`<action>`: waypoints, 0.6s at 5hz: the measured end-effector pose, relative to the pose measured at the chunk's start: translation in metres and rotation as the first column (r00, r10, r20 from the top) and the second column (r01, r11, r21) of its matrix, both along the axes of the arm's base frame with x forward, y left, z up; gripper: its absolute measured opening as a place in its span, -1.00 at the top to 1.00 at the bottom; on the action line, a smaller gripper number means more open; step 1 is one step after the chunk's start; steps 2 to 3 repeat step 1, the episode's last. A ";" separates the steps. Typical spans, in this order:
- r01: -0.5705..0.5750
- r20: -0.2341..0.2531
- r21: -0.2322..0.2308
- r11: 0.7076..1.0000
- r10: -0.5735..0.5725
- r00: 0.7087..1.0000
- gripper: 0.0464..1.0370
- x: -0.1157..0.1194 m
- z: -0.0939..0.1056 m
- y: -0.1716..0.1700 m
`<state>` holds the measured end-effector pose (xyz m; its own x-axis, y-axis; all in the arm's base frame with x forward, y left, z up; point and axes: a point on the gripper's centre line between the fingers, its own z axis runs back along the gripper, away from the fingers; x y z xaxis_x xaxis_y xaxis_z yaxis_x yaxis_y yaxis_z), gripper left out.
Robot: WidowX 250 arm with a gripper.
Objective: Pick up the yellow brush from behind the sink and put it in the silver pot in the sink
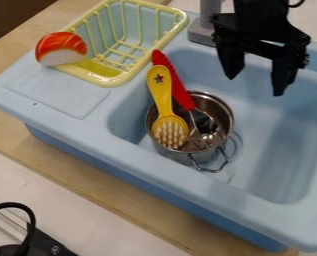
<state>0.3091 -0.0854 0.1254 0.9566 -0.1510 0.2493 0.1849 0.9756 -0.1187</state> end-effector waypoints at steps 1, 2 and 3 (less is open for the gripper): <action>-0.043 0.012 0.022 0.999 0.043 0.999 -0.92 0.010 0.000 -0.012; -0.043 0.012 0.022 0.999 0.043 0.999 -0.92 0.010 0.000 -0.012; -0.043 0.012 0.022 0.999 0.043 0.999 -0.92 0.010 0.000 -0.012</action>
